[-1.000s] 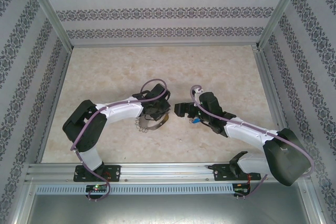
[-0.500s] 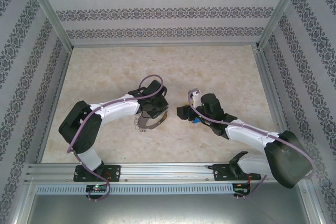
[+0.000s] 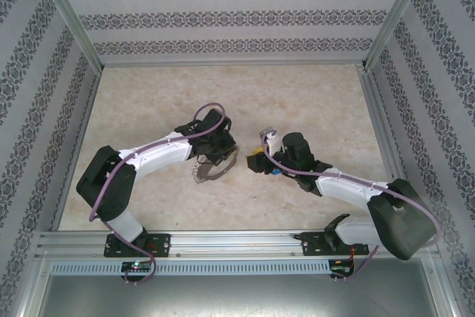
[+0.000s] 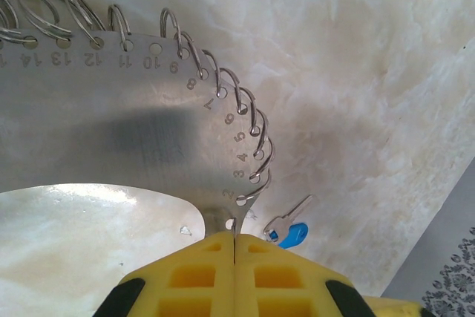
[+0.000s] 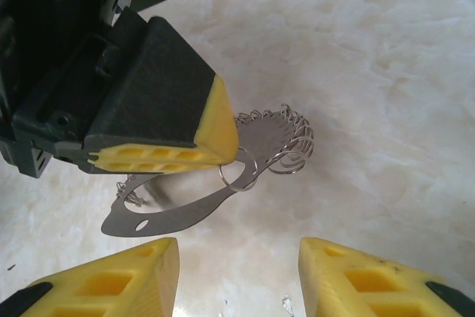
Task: Put the keys on the keyring
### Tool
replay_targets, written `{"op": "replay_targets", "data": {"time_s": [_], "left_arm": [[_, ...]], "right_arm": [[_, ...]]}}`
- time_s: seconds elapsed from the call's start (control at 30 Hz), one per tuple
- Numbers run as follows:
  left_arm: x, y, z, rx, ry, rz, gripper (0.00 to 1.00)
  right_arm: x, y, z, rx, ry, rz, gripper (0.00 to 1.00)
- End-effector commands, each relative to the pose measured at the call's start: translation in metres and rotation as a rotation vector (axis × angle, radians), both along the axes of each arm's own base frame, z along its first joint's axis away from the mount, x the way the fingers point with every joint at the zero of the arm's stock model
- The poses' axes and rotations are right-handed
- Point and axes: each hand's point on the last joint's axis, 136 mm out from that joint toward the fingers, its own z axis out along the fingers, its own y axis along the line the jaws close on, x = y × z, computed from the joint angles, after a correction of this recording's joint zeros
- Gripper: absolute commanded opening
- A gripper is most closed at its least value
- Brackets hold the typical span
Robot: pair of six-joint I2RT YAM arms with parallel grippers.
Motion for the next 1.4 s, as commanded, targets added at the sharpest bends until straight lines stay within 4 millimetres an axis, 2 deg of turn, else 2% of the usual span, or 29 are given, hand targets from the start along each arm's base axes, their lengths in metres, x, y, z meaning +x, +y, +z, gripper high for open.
{"op": "replay_targets", "data": {"time_s": [0.0,0.5,0.87,1.13,1.37], "left_arm": [[0.002,-0.001,0.014,-0.052,0.007,0.028,0.00],[0.004,-0.003,0.013,-0.073,0.026,0.035,0.00],[0.005,-0.002,0.014,-0.084,0.026,0.038,0.00],[0.004,-0.004,0.015,-0.097,0.025,0.030,0.00],[0.005,-0.005,0.015,-0.103,0.027,0.028,0.00]], "right_arm": [[0.002,0.016,0.016,0.038,-0.060,0.067,0.49],[0.013,0.043,-0.003,0.025,-0.043,0.113,0.51],[0.017,0.049,-0.012,0.023,-0.026,0.123,0.48],[0.019,0.052,-0.017,0.022,-0.013,0.129,0.35],[0.020,0.054,-0.012,0.032,-0.023,0.135,0.23]]}}
